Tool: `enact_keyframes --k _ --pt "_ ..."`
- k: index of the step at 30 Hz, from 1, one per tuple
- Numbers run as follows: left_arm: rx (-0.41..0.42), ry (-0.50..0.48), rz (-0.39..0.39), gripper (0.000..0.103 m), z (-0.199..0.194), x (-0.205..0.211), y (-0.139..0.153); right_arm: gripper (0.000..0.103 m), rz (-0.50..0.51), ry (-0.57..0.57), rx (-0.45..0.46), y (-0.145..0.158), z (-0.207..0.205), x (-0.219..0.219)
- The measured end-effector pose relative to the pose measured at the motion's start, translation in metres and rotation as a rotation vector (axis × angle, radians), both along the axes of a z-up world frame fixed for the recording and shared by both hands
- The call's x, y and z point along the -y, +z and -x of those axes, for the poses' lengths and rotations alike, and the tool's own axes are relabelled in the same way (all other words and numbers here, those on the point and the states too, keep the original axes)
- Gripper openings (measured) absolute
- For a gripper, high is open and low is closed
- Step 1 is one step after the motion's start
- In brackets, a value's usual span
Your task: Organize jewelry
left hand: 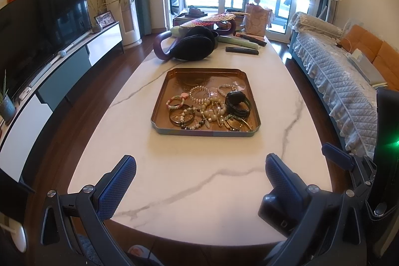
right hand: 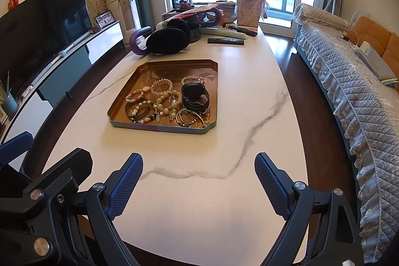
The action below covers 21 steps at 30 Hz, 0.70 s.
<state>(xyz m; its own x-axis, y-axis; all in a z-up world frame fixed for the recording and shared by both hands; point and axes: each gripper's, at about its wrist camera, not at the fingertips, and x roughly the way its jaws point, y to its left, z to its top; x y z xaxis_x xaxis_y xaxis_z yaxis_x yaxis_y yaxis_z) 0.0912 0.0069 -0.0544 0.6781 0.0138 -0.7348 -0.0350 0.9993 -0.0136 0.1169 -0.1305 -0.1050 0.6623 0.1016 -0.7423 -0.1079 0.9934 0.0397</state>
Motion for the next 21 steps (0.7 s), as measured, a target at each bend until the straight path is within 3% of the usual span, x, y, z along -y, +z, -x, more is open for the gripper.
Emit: enact_keyframes --k 21 --pt "0.001 0.001 0.0 0.103 0.0001 -0.0001 -0.0004 0.089 -0.001 0.002 -0.001 -0.0008 0.0 -0.0004"
